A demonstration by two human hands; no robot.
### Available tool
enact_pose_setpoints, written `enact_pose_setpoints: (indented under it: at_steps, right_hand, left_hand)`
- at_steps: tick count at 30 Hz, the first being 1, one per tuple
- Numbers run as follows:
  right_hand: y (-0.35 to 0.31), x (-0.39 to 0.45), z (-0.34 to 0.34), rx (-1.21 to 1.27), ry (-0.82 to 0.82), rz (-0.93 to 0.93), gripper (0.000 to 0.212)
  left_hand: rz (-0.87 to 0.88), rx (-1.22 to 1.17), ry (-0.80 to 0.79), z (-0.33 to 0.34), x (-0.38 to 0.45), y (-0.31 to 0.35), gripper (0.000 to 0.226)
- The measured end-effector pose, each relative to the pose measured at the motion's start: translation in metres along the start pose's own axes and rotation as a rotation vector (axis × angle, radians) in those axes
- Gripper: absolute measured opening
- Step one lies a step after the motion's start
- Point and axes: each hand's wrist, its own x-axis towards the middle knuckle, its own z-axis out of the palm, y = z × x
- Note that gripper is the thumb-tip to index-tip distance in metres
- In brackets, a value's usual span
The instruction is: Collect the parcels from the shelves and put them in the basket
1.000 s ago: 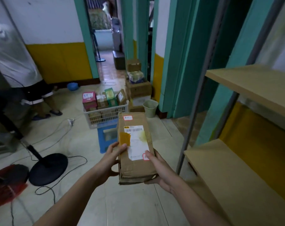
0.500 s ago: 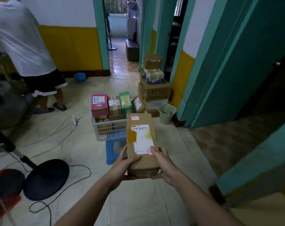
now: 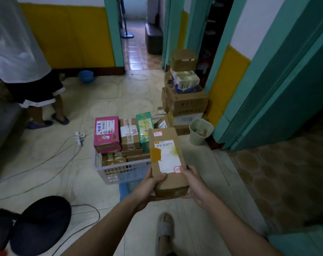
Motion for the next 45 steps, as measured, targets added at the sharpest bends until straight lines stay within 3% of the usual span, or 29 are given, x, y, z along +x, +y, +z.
enact_pose_setpoints:
  at_steps: [4,9,13,15,18,20,23,31,38,40,43,45]
  right_hand:
    - [-0.033,0.076,-0.007,-0.076,0.002,-0.079,0.019]
    - [-0.077,0.158,-0.016,-0.354,-0.076,-0.124,0.020]
    - [-0.109,0.194,0.003,-0.522,-0.259,-0.124,0.021]
    - [-0.120,0.206,0.019,-0.554,-0.313,-0.105,0.019]
    - [-0.125,0.225,0.044,-0.599,-0.364,-0.087,0.018]
    - [-0.125,0.239,0.066,-0.657,-0.418,-0.074,0.021]
    - [-0.129,0.257,0.099,-0.716,-0.478,-0.050,0.024]
    - [-0.131,0.283,0.095,-0.724,-0.404,0.019,0.024]
    - [-0.128,0.274,0.127,-0.696,-0.447,0.023,0.016]
    - [-0.119,0.272,0.142,-0.649,-0.403,0.034,0.017]
    - [-0.100,0.275,0.161,-0.602,-0.261,0.025,0.025]
    - [-0.091,0.276,0.170,-0.548,-0.106,0.037,0.034]
  left_hand:
    - [-0.092,0.014,0.068,-0.012,0.063,0.030,0.075]
    - [-0.205,0.010,0.084,-0.023,0.106,0.059,0.064]
    - [-0.279,-0.154,0.070,-0.058,0.122,0.062,0.068]
    - [-0.230,-0.226,0.164,-0.088,0.124,0.064,0.079]
    - [-0.027,-0.090,0.409,-0.138,0.121,0.071,0.093]
    - [0.064,-0.068,0.467,-0.171,0.120,0.079,0.079]
    - [-0.004,-0.096,0.441,-0.209,0.124,0.075,0.053]
    - [-0.144,-0.079,0.460,-0.206,0.130,0.057,0.023]
    - [-0.202,-0.054,0.503,-0.238,0.135,0.054,0.024]
    - [-0.206,-0.032,0.545,-0.246,0.132,0.062,0.007]
    - [-0.206,0.023,0.584,-0.257,0.135,0.063,0.003]
    - [-0.191,0.057,0.591,-0.265,0.142,0.057,0.018]
